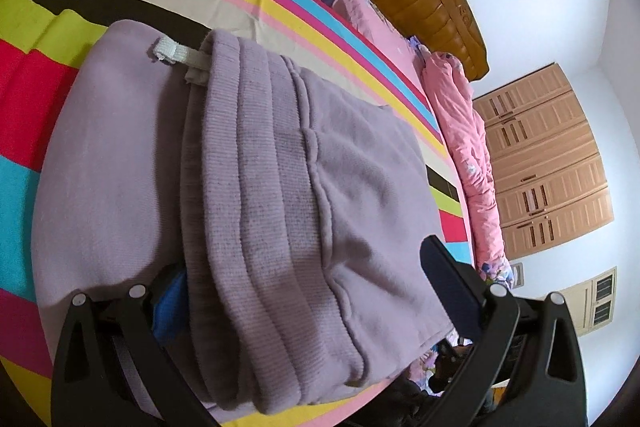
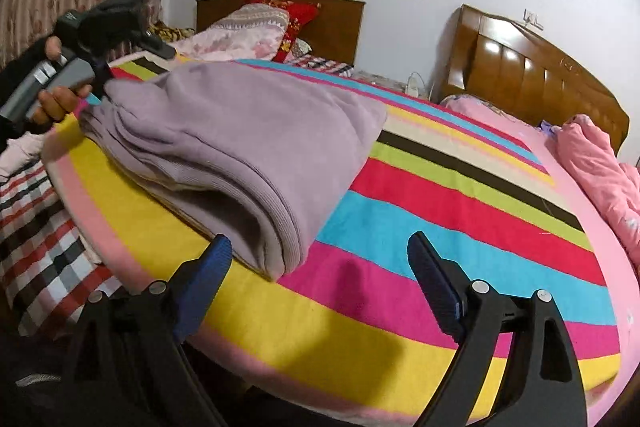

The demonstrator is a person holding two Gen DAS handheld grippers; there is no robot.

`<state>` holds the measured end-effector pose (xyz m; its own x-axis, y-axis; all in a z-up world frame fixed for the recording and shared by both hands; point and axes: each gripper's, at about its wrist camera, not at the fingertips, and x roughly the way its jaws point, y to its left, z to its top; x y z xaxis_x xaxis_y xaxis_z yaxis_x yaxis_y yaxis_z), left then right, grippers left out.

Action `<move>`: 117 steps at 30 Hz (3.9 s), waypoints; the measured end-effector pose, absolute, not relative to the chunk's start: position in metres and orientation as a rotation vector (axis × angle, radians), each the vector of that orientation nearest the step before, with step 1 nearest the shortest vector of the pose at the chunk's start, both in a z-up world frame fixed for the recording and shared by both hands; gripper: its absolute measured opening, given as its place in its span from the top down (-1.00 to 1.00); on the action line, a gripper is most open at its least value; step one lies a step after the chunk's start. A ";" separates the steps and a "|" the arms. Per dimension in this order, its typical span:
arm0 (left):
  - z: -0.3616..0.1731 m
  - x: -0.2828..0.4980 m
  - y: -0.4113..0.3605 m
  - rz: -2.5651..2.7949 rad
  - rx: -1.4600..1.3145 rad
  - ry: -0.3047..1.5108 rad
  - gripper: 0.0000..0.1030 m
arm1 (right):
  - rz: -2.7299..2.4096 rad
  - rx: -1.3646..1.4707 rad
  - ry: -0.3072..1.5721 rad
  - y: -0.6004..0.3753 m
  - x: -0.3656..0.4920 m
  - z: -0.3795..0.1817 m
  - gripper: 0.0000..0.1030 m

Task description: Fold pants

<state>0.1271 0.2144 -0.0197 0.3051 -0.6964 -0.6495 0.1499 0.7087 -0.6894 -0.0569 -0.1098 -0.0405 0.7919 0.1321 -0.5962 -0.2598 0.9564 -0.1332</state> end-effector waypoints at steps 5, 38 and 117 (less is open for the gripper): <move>-0.018 0.127 0.210 -0.579 -0.556 1.132 -0.95 | 0.161 -0.257 0.622 -0.099 -0.046 -0.049 -0.66; -0.005 0.107 0.277 -0.364 -0.508 1.041 0.17 | 0.083 -0.362 0.639 -0.079 -0.032 -0.054 -0.67; 0.024 0.013 0.226 0.070 -0.017 0.618 -0.94 | 0.561 -0.218 0.661 0.000 0.043 0.013 -0.74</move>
